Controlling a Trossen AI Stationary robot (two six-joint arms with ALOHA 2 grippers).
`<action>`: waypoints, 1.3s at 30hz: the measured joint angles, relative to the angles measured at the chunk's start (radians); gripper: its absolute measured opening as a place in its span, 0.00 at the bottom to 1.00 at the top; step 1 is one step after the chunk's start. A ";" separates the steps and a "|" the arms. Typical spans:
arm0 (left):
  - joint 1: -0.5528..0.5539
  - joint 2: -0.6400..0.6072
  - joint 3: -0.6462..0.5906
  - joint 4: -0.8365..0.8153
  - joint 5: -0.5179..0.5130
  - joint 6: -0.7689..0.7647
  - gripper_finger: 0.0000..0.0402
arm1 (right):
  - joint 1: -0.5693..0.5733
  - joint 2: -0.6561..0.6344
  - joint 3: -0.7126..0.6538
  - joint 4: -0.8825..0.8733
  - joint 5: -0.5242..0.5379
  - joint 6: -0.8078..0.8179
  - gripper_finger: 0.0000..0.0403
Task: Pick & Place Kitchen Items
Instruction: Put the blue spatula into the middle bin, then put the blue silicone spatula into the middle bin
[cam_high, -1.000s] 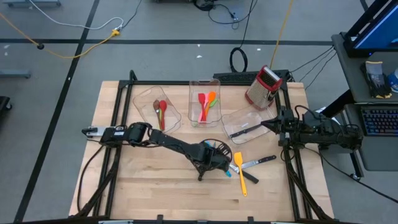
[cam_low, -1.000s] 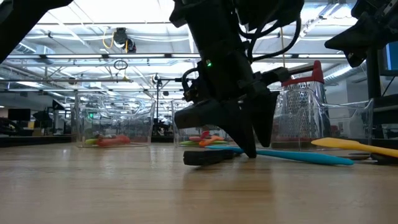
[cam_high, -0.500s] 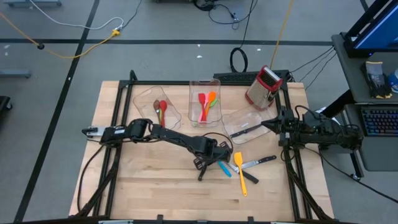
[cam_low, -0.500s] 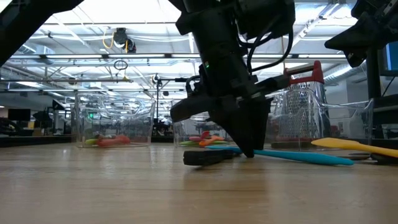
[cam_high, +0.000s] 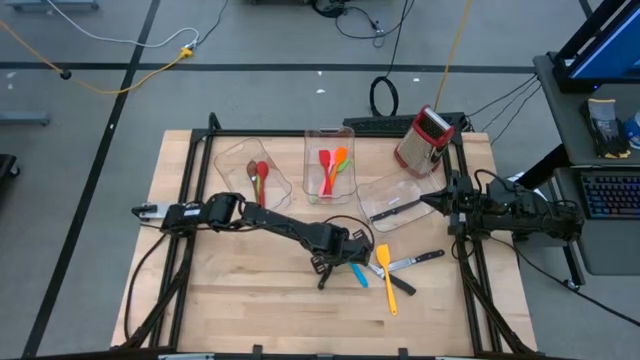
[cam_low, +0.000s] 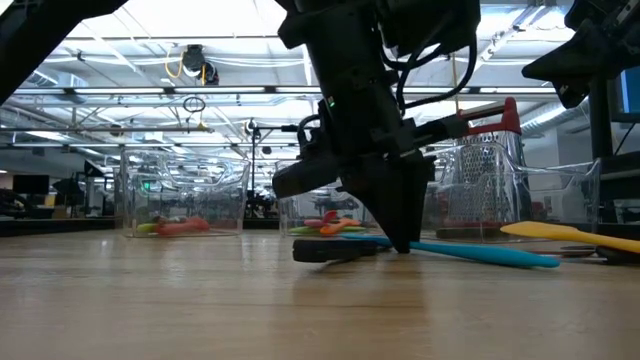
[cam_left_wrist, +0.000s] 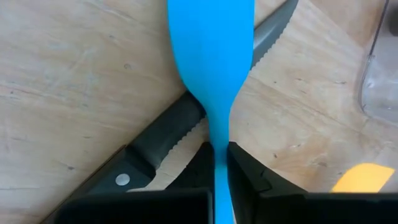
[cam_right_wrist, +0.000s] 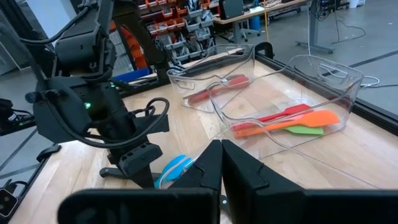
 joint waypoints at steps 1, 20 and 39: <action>-0.005 -0.001 0.000 0.000 -0.012 -0.006 0.02 | 0.000 0.000 0.000 0.000 0.000 0.000 0.01; -0.072 -0.027 -0.004 0.005 -0.128 -0.120 0.02 | 0.000 0.000 0.000 0.000 0.003 0.000 0.01; -0.057 -0.081 -0.009 0.118 -0.091 -0.048 0.51 | 0.000 0.000 0.000 0.002 0.003 0.000 0.01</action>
